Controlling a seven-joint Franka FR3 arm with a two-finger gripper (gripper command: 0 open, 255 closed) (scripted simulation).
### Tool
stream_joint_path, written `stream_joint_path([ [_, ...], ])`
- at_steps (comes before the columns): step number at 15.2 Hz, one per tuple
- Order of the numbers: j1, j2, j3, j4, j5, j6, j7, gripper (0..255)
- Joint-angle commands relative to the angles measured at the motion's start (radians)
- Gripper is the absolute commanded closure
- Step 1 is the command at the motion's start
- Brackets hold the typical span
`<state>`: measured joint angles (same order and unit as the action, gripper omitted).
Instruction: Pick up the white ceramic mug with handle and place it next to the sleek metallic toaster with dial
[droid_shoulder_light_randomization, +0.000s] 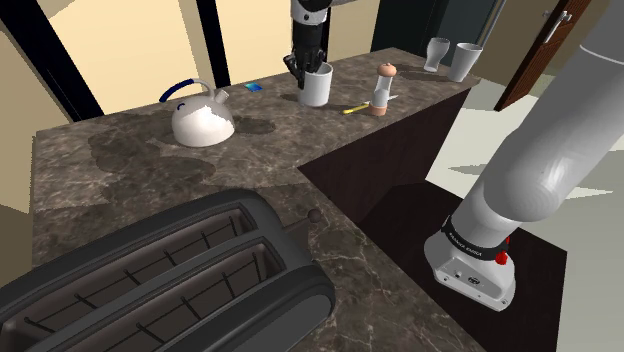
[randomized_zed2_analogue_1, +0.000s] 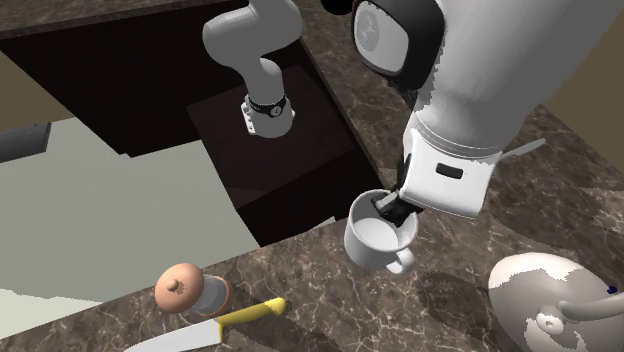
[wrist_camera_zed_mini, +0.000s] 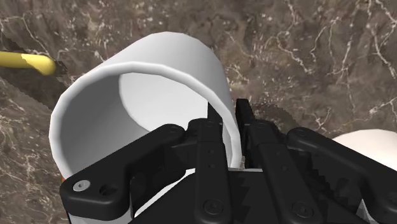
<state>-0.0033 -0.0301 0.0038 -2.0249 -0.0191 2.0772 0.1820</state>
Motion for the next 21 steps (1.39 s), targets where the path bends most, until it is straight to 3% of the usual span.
stream_joint_path([
  [1, 0.001, -0.007, 0.001, 0.022, 0.0, -0.029, 0.001, 255],
  [21, 0.001, -0.024, 0.001, 0.272, 0.002, -0.296, -0.003, 255],
])
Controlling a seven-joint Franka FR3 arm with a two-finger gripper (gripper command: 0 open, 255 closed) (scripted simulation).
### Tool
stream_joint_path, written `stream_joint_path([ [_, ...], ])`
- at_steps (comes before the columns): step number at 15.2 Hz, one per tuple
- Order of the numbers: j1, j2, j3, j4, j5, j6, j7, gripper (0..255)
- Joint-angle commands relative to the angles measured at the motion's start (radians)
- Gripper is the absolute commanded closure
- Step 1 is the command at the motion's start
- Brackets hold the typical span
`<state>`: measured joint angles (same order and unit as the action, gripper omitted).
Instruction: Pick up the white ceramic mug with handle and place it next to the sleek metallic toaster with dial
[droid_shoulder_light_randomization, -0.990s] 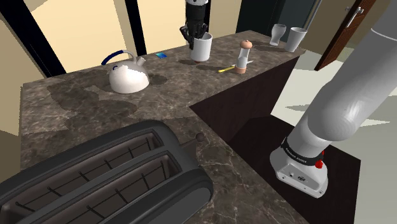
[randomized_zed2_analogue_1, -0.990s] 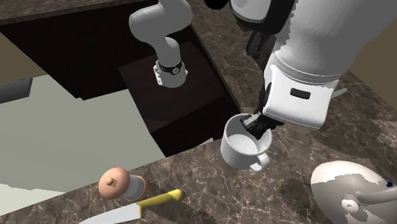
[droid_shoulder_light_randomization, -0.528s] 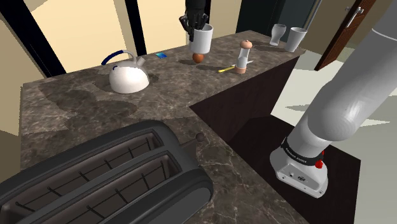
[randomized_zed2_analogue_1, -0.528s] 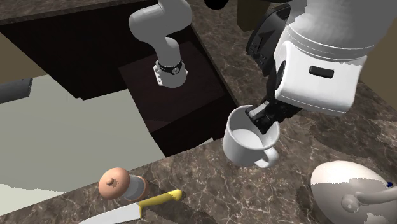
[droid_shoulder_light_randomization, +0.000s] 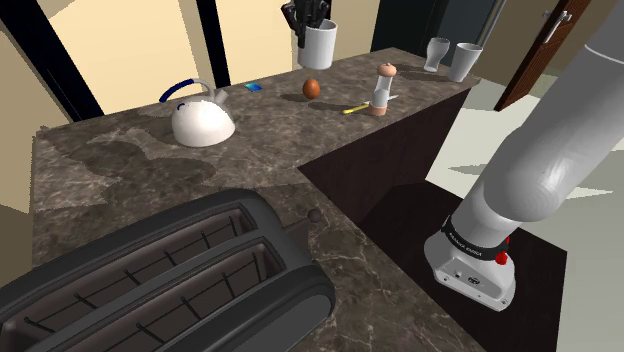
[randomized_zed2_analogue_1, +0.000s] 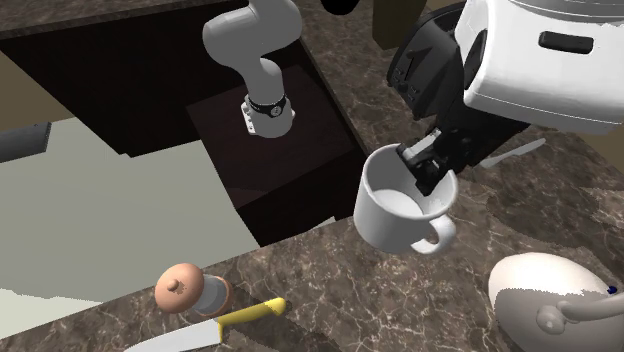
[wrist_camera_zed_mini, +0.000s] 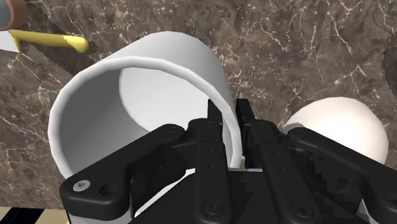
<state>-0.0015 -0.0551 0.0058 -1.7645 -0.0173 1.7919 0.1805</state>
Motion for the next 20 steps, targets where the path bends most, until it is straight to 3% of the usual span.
stream_joint_path([
  [1, -0.001, 0.003, -0.001, 0.027, 0.0, -0.025, -0.002, 255],
  [11, -0.001, 0.03, -0.001, 0.189, 0.0, -0.159, -0.004, 255],
  [20, 0.098, -0.033, 0.113, 0.119, -0.006, -0.156, 0.208, 255],
])
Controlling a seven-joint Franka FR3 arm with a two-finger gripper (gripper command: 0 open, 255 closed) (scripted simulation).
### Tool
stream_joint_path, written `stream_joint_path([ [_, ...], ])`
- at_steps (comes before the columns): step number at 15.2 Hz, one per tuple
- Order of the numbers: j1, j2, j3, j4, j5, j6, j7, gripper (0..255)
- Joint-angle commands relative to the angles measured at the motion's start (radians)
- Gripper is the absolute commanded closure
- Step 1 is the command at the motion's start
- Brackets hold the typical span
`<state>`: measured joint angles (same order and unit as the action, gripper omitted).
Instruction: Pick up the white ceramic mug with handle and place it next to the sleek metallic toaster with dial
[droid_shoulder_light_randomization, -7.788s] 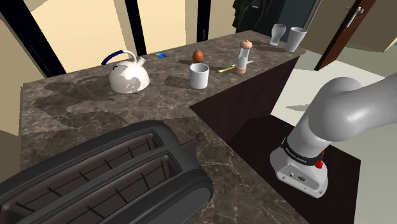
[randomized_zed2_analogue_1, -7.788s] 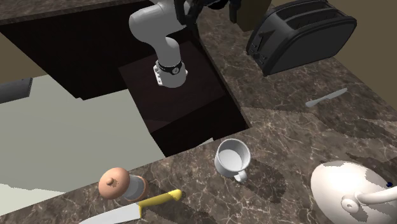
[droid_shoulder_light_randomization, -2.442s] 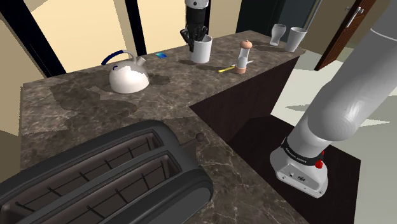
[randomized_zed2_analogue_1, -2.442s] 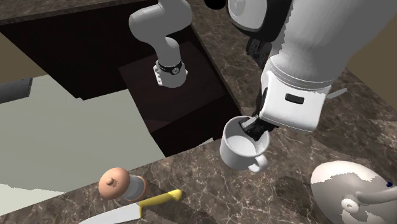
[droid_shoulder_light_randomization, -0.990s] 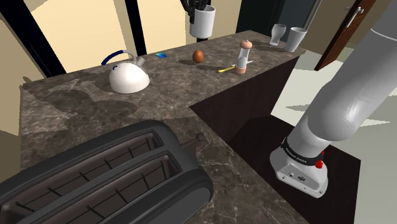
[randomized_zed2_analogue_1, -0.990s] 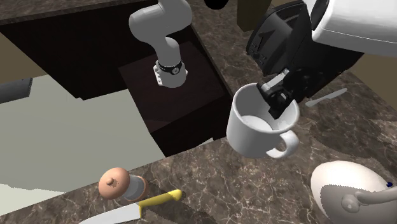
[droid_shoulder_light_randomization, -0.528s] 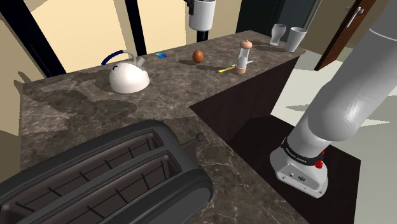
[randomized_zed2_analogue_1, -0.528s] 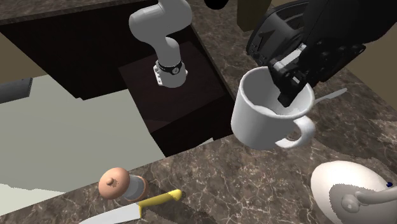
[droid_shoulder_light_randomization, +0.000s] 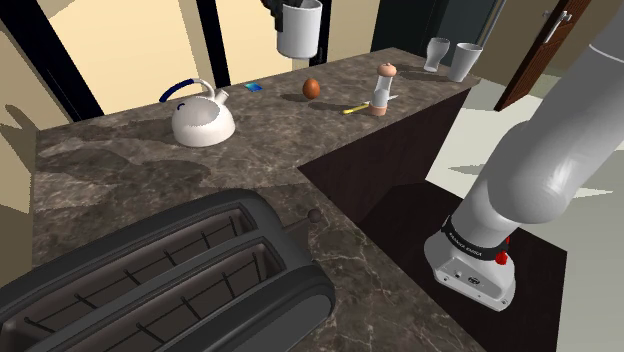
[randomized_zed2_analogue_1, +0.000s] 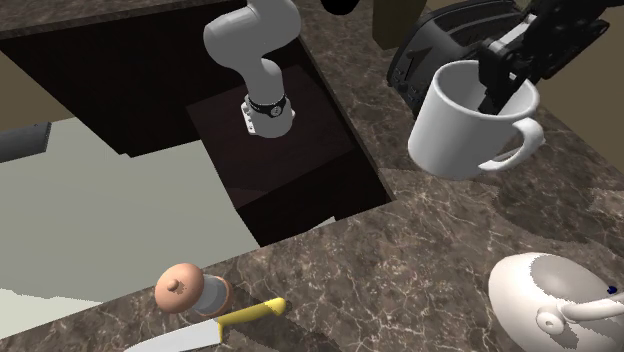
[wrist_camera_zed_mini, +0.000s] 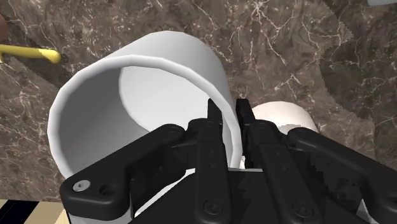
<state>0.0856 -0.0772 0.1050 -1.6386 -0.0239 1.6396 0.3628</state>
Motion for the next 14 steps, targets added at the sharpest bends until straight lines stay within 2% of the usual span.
stream_joint_path([
  [1, 0.022, -0.012, 0.026, -0.009, 0.0, -0.005, 0.05, 255],
  [8, 0.099, 0.006, 0.121, 0.015, -0.009, -0.017, 0.222, 255],
  [14, 0.17, 0.065, 0.203, 0.086, -0.031, -0.038, 0.374, 255],
])
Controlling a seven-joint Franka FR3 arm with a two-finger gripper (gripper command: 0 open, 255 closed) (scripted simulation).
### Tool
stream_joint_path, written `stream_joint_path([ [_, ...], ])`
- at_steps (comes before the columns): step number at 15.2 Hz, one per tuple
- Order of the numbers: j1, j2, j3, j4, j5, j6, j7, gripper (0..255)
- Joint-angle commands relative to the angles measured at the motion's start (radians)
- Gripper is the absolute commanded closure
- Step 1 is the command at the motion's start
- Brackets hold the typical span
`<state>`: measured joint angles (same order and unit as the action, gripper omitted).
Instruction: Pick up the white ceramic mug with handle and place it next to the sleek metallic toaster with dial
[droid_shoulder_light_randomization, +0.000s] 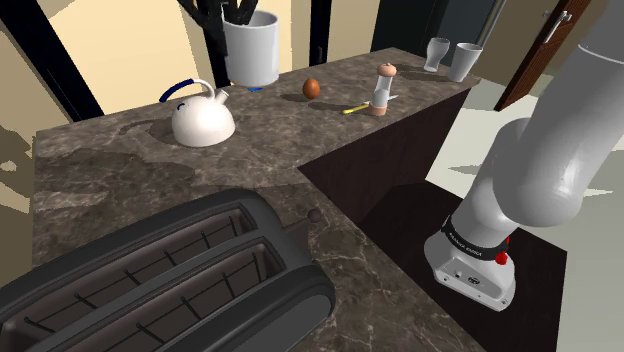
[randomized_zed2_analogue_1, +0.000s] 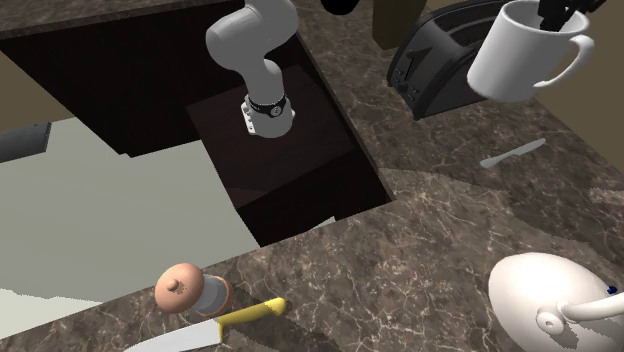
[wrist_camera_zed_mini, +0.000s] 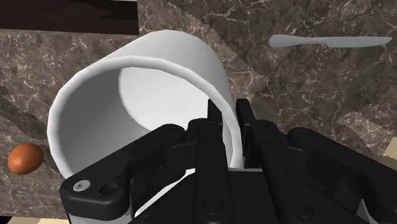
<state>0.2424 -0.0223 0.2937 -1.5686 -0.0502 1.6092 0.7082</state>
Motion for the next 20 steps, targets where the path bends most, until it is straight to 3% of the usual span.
stream_joint_path([
  [1, 0.024, 0.022, 0.026, 0.031, -0.009, -0.012, 0.051, 255],
  [20, 0.02, -0.016, 0.021, -0.271, 0.001, 0.253, 0.055, 255],
])
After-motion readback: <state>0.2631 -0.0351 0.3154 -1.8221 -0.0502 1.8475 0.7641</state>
